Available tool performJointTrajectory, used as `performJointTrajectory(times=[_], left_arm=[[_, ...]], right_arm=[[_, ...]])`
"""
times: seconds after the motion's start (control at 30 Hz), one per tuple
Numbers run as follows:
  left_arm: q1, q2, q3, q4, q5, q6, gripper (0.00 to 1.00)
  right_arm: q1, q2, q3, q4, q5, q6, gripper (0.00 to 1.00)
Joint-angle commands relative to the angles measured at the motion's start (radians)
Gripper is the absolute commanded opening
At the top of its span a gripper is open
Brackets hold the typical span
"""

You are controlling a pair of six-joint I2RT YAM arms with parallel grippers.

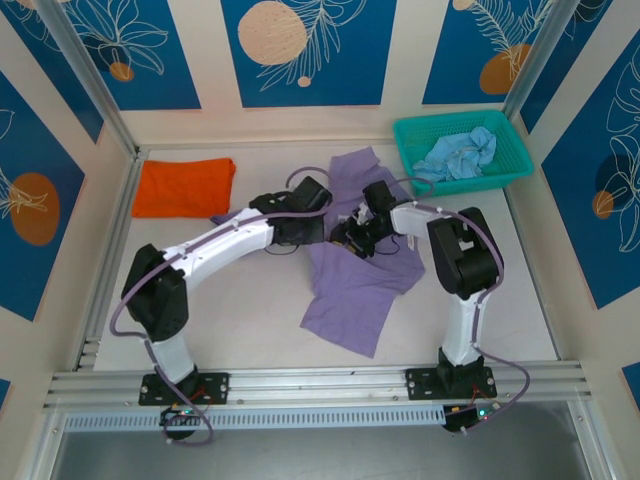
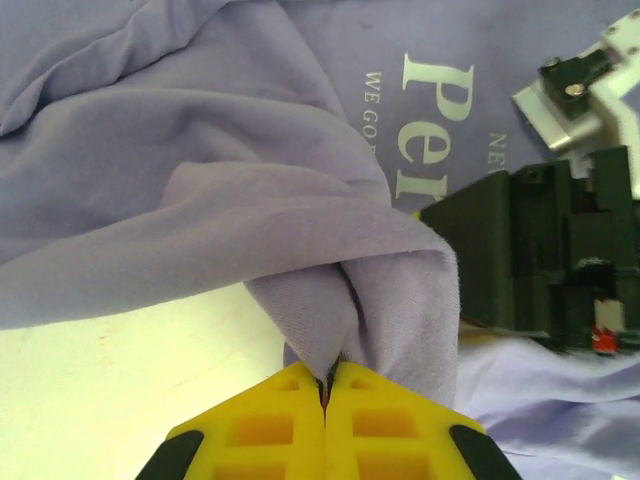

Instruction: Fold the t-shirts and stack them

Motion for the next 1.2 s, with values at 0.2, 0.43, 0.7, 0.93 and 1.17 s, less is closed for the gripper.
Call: performJointTrajectory(times=[0.2, 0.43, 0.7, 0.93, 1.17], left_arm=[[-0.008, 0.361, 0.430, -0.215, -0.028, 0.123, 0.21], [0.057, 0.352, 0.561, -0.260, -0.023, 0.121, 0.65], [0.270, -0.169, -0.288, 0.118, 0.067, -0.076, 0.62], [0.361, -0.211, -0.538, 0.331, 0.192, -0.096, 0.56], [0.373, -0.056, -0.488, 0.381, 0.098, -0.054, 0.50]], right_arm=[[-0.055, -0.164, -0.170, 0.018, 0.106, 0.013, 0.52], [-0.047, -0.340, -0.229, -0.003, 0.169, -0.052, 0.58], [0.008, -0.539, -0.380, -0.002, 0.181, -0.072, 0.60], [0.205, -0.623, -0.391, -0.081, 0.196, -0.105, 0.62], [0.418, -0.593, -0.363, -0.187, 0.328, -0.042, 0.63]])
